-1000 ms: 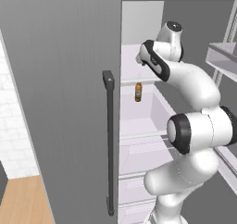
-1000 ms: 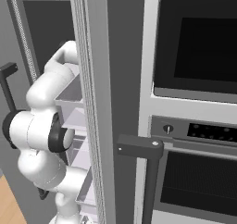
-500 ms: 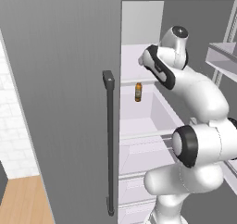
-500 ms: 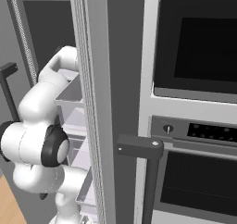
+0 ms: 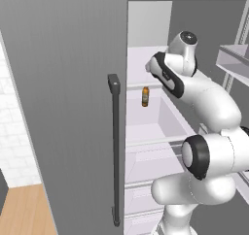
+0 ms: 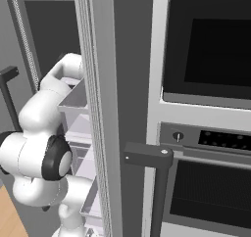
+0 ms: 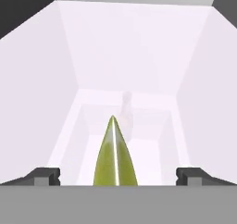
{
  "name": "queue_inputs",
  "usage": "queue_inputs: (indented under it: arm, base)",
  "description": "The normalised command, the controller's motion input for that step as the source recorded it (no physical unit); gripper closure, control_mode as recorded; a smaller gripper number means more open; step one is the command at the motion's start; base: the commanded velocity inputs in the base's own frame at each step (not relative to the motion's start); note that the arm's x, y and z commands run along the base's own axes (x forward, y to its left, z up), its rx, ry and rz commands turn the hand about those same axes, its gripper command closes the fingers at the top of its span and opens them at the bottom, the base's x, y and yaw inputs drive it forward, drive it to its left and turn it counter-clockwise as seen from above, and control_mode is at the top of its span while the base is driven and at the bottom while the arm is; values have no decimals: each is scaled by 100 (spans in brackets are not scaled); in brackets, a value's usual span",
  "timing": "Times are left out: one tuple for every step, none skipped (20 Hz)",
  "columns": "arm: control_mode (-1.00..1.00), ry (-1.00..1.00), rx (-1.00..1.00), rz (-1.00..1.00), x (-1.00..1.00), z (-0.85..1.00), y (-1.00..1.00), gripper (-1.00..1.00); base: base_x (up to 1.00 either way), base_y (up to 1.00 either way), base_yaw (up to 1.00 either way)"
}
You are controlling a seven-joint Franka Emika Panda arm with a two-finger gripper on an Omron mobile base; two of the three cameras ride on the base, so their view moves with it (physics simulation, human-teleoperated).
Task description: Grab a lemon wedge from the fridge and one ice cube from the ice bowl, and put them in the glass of lemonade.
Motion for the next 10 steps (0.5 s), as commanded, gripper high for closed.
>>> queue_inputs:
  arm:
    - [-100,0,-5,0,4,-42,0,100]
    - [-100,0,-7,0,5,-47,0,100]
    - [-100,0,-8,0,13,-51,0,100]
    - [-100,0,-8,0,16,-51,0,100]
    - [-100,0,-3,0,19,-38,0,100]
    - [-100,-16,-2,0,0,-19,0,100]
    - [-100,-11,-1,0,2,-16,0,100]
    - [-100,-11,0,0,0,-14,0,100]
    - [-100,-9,0,0,0,-9,0,100]
    - [-100,-5,0,0,0,-9,0,100]
  base:
    - [0,0,0]
    - [0,0,0]
    - [0,0,0]
    - [0,0,0]
    - [0,0,0]
    - [0,0,0]
    - [0,0,0]
    - [0,0,0]
    - [0,0,0]
    - [0,0,0]
